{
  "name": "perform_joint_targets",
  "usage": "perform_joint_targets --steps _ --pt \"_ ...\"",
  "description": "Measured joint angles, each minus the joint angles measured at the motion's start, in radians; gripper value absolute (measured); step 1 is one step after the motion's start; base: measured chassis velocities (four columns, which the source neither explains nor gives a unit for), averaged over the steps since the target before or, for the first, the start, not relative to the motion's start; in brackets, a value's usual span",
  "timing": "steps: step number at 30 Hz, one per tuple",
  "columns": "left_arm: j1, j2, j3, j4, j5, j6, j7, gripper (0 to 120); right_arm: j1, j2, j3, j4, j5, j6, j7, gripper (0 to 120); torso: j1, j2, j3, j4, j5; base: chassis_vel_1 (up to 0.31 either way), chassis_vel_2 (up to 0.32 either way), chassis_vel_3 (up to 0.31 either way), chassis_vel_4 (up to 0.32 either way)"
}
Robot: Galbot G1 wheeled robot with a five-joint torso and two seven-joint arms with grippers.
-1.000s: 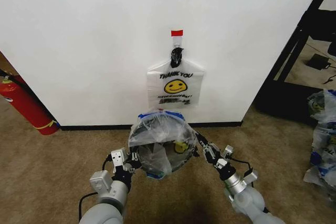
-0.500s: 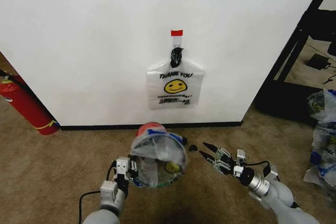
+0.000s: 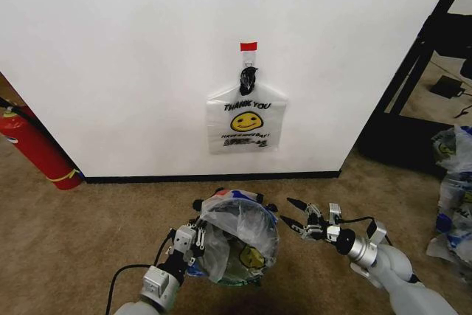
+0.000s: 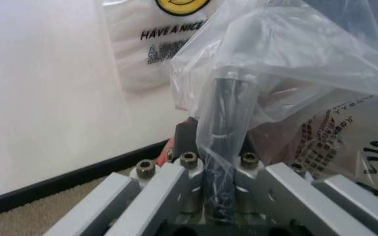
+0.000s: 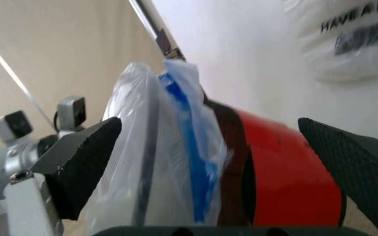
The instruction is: Pick up the garbage bag from the wall and place it over the trash bin.
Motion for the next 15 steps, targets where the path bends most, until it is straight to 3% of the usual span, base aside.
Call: perform_joint_targets --steps 6,15 --pt "-0.004 -0.003 0.005 0.006 0.000 0.001 0.001 0 -0.002 0.008 -0.001 -0.032 -0.023 -0.004 -0.023 96 0.000 0.000 0.000 0.0000 0.0001 0.000 0.000 0.000 0.000" --pt "-0.007 -0.004 0.008 -0.003 0.000 0.000 0.005 0 0.012 0.021 -0.002 -0.066 0.042 -0.029 -0.100 67 0.000 0.000 0.000 0.0000 0.0001 0.000 0.000 0.000 0.000"
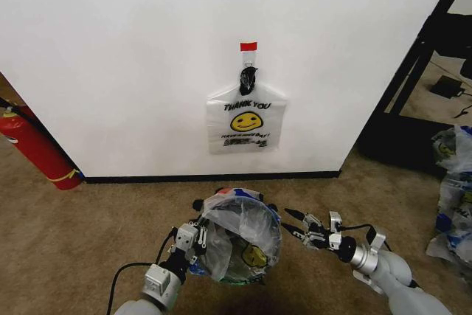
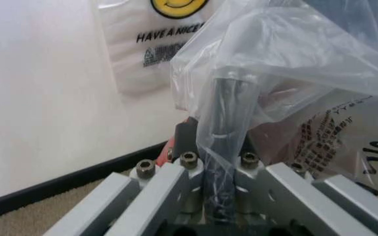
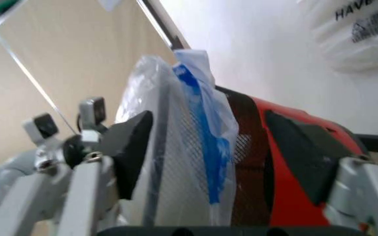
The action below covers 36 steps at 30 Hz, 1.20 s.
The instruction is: Pick up the garbage bag from the wall and place it over the trash bin.
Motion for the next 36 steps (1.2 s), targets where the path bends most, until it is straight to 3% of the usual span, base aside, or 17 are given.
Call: perform_joint_targets --steps 7,18,29,36 --pt "0.002 0.001 -0.003 -0.021 -0.003 -0.003 -0.001 0 0.018 0.013 -0.009 -0.034 0.036 -0.013 -0.029 36 0.000 0.000 0.000 0.0000 0.0001 0.000 0.000 0.000 0.000" --pt "-0.001 -0.004 0.006 -0.023 -0.003 -0.003 -0.003 0 0.034 0.022 -0.017 -0.049 0.029 -0.010 -0.053 1 0.000 0.000 0.000 0.0000 0.0000 0.000 0.000 0.000 0.000" --pt "0.000 -0.008 0.013 -0.022 0.001 -0.002 -0.003 0 0.038 0.029 -0.016 -0.059 0.009 0.012 -0.060 0 0.000 0.000 0.000 0.0000 0.0001 0.000 0.000 0.000 0.000" --pt "0.017 -0.010 0.015 -0.049 0.003 -0.004 -0.002 0 0.039 0.032 -0.034 -0.050 0.038 0.089 0.040 0 0.000 0.000 0.000 0.0000 -0.0001 0.000 0.000 0.000 0.000"
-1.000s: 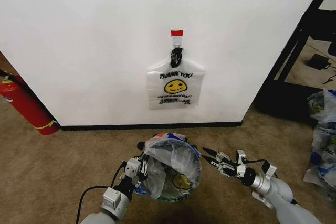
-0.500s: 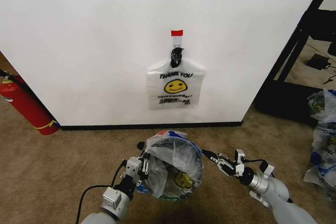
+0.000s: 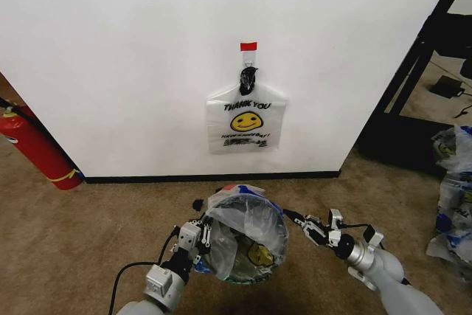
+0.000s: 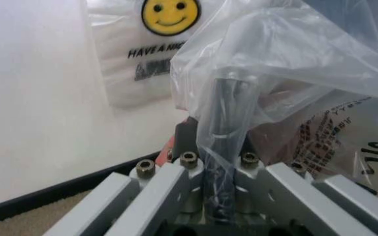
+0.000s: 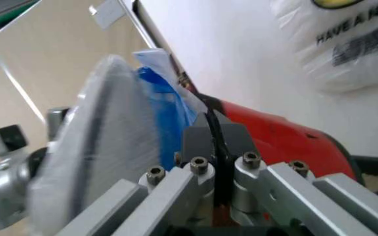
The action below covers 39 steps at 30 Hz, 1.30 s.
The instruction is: Pick up the garbage bag from the wall and place it over the trash bin.
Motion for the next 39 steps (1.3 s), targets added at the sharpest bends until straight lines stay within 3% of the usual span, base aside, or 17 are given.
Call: perform_joint_targets --steps 12,21,25,39 --pt "0.019 0.003 -0.003 -0.016 0.007 -0.004 0.003 0 -0.007 0.001 -0.011 0.023 0.013 0.051 0.073 0 0.000 0.000 0.000 0.0000 0.0002 0.000 0.000 0.000 0.000" --pt "0.015 0.000 -0.005 -0.002 0.008 -0.007 -0.003 0 -0.011 -0.011 0.019 0.008 0.003 -0.024 -0.054 0 0.000 0.000 0.000 -0.0001 0.0001 0.000 0.000 0.000 0.000" --pt "0.014 0.000 -0.005 -0.002 0.008 -0.007 -0.003 0 -0.011 -0.011 0.022 0.002 -0.008 -0.034 -0.081 7 0.000 0.000 0.000 0.0000 0.0001 0.000 0.000 0.000 0.000" --pt "0.011 0.001 -0.003 -0.004 0.005 -0.007 -0.004 0 -0.001 -0.002 0.016 -0.012 -0.028 -0.032 -0.092 53 0.000 0.000 0.000 0.0000 0.0001 0.000 0.000 0.000 0.000"
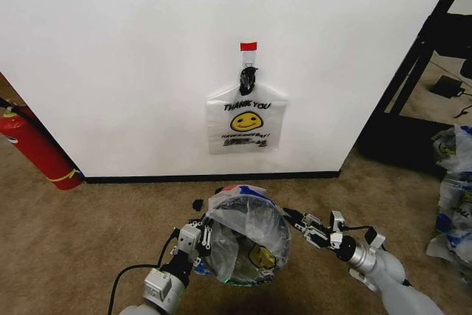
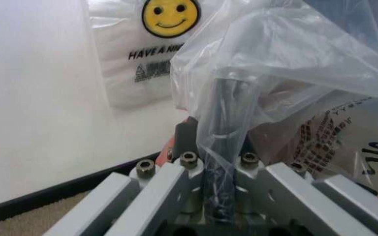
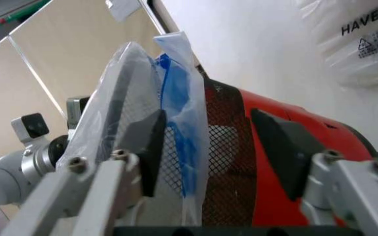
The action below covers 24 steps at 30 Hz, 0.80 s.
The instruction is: Pick up the garbage bag from the wall and place it over the trash bin.
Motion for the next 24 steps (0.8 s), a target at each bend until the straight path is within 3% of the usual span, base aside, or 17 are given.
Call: perform_joint_targets --steps 2,3,8,15,20,24 --pt "-0.003 0.000 0.001 0.002 -0.001 0.000 0.000 0 0.001 0.000 0.000 0.000 0.001 -0.001 -0.008 62 0.000 0.000 0.000 0.0000 0.0000 0.000 0.000 0.000 0.000" --pt "-0.008 0.000 0.002 0.007 -0.002 0.000 0.000 0 0.003 0.000 0.000 -0.005 0.001 -0.003 -0.020 71 0.000 0.000 0.000 0.0000 0.0000 0.000 0.000 0.000 0.000" --pt "-0.011 -0.001 0.005 0.014 -0.002 0.000 0.000 0 0.006 0.000 0.004 -0.015 -0.002 -0.002 -0.035 72 0.000 0.000 0.000 0.0000 0.0000 0.000 0.000 0.000 0.000" --pt "-0.015 -0.001 0.010 0.016 -0.002 0.000 0.000 0 0.012 0.003 0.003 -0.020 0.004 -0.002 -0.036 64 0.000 0.000 0.000 0.0000 0.0000 0.000 0.000 0.000 0.000" --pt "-0.016 0.000 0.010 0.017 -0.002 0.000 0.000 0 0.019 0.008 -0.002 -0.030 0.017 -0.006 -0.038 41 0.000 0.000 0.000 0.0000 0.0000 0.000 0.000 0.000 0.000" --pt "-0.015 0.002 0.010 0.012 -0.003 0.000 0.000 0 0.025 0.010 -0.006 -0.039 0.012 -0.007 -0.040 30 0.000 0.000 0.000 0.0000 0.0000 0.000 0.000 0.000 0.000"
